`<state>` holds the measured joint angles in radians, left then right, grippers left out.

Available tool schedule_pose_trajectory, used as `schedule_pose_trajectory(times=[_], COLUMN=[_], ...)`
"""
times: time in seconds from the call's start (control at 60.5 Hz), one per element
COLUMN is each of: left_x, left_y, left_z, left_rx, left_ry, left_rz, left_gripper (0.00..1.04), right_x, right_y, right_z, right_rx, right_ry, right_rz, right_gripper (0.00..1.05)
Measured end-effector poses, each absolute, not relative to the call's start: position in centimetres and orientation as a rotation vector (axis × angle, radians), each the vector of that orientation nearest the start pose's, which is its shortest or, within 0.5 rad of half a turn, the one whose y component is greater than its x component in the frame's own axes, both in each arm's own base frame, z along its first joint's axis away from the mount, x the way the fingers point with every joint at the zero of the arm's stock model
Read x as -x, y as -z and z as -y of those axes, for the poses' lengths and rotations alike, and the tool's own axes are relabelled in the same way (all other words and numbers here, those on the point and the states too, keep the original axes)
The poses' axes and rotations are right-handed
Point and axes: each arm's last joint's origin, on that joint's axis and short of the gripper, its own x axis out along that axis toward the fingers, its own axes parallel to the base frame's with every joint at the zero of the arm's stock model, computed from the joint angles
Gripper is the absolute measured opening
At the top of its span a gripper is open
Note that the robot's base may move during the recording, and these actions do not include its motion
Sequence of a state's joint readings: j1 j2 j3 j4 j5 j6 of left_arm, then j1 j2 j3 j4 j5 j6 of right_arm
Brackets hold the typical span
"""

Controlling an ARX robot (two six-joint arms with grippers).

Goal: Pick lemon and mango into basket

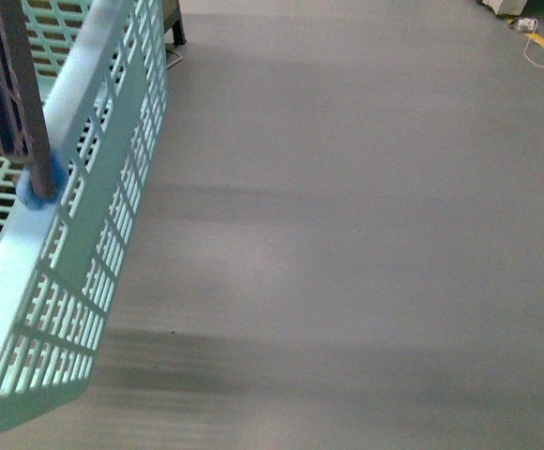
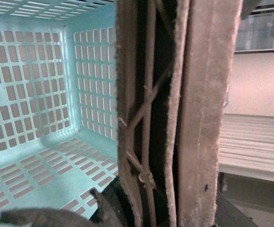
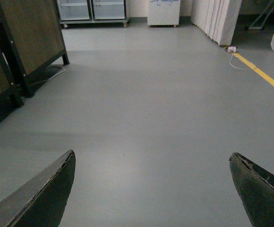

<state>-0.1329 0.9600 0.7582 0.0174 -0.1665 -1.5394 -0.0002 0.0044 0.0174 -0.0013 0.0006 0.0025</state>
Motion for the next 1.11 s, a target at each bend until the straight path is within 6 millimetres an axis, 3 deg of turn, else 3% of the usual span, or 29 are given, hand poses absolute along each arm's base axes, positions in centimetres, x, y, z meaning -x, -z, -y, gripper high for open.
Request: schedule_pose_trajectory(times=[0.215,1.108], left_x=[-20.47,-20.46], left_y=[-31.6,-31.37], left_z=[2.55,2.57], left_rx=[1.503,1.496], left_ry=[-0.145,-0.15], left_rz=[-0.112,-0.119], left_gripper=[0.16,0.16], right_x=[-9.69,-9.69], right_y=[-16.89,-16.9], right_z=[0.0,0.0], right_rx=[-0.002,-0.002], right_ry=[0.001,0.0], right_rz=[0.011,0.012], right_gripper=[0.96,0.96])
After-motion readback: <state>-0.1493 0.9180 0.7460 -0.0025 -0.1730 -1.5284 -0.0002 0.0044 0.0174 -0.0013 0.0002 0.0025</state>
